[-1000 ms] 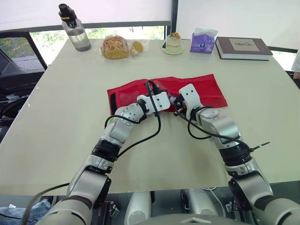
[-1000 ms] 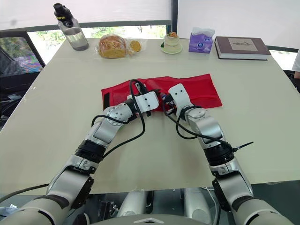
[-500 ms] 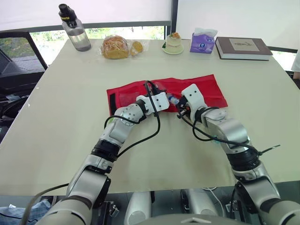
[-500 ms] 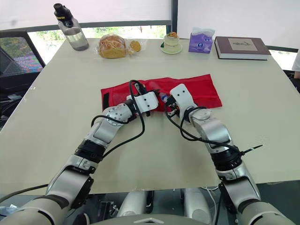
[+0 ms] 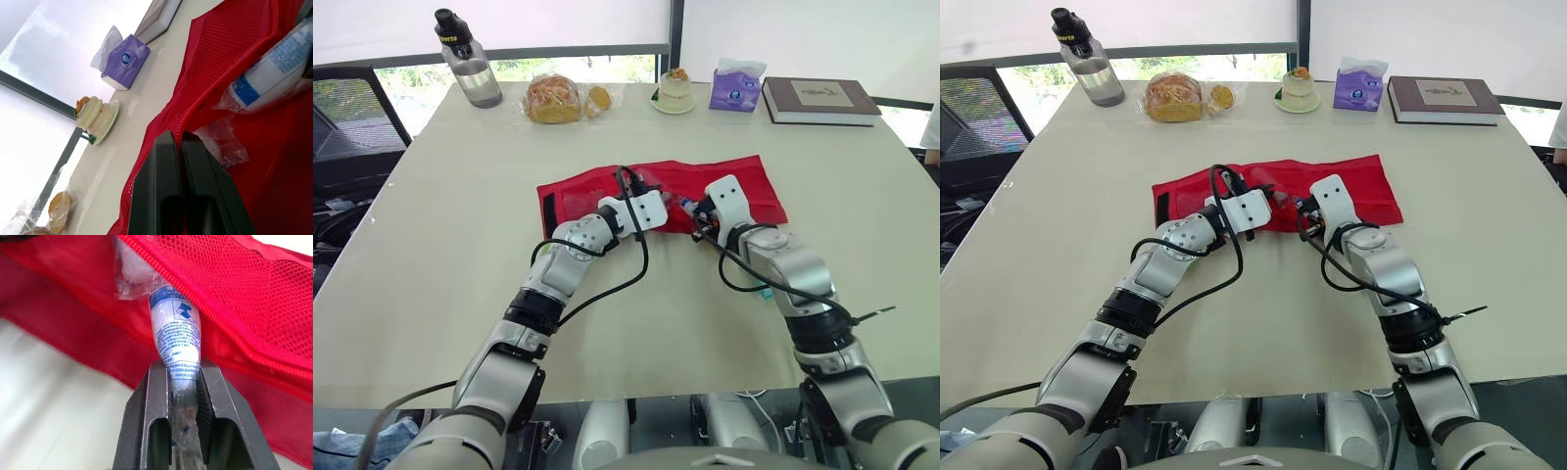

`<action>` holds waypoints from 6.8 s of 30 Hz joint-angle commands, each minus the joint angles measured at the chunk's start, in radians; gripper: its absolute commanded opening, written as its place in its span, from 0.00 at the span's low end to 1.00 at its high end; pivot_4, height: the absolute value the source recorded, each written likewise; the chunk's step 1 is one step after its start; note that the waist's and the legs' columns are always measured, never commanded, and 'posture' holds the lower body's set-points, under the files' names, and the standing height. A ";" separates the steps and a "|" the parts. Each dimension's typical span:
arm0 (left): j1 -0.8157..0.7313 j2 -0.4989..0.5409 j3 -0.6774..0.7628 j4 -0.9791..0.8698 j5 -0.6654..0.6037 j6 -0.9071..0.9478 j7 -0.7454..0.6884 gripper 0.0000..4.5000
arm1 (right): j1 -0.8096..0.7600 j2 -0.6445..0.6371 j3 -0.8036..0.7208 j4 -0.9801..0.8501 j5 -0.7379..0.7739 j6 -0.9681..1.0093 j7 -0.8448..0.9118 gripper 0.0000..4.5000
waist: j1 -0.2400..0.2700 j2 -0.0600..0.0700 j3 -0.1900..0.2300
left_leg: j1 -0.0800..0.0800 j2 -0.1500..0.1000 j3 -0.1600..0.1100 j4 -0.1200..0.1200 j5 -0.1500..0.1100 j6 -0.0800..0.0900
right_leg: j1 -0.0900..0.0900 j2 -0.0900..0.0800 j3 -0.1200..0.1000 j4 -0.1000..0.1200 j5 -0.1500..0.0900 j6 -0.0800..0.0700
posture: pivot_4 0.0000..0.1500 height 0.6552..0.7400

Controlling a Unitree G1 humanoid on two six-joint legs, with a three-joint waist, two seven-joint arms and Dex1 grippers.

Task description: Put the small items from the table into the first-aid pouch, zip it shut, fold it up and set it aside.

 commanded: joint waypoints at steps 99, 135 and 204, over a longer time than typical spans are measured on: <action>-0.029 -0.005 0.005 0.013 -0.024 -0.048 -0.008 0.00 | -0.262 0.180 -0.011 0.716 -0.090 -0.749 0.006 0.02 | -0.022 0.002 0.001 | 0.000 0.000 0.000 -0.003 0.000 0.000 | -0.001 0.000 0.000 -0.001 0.000 0.000 | 1.00 1.00; -0.042 -0.019 0.035 0.127 -0.076 -0.062 0.002 0.00 | 0.503 -0.385 -0.461 -0.570 0.485 -0.292 0.491 0.21 | -0.016 0.002 0.001 | 0.000 0.000 -0.001 -0.003 0.000 0.000 | 0.000 0.000 0.000 -0.001 0.000 0.000 | 1.00 1.00; -0.125 -0.022 0.007 0.262 -0.051 -0.138 0.004 0.00 | 0.186 -0.367 0.024 -0.458 0.206 0.099 0.123 0.09 | -0.013 0.001 0.001 | 0.000 0.000 0.000 -0.001 0.000 0.000 | 0.000 0.000 0.001 -0.001 0.000 0.000 | 1.00 1.00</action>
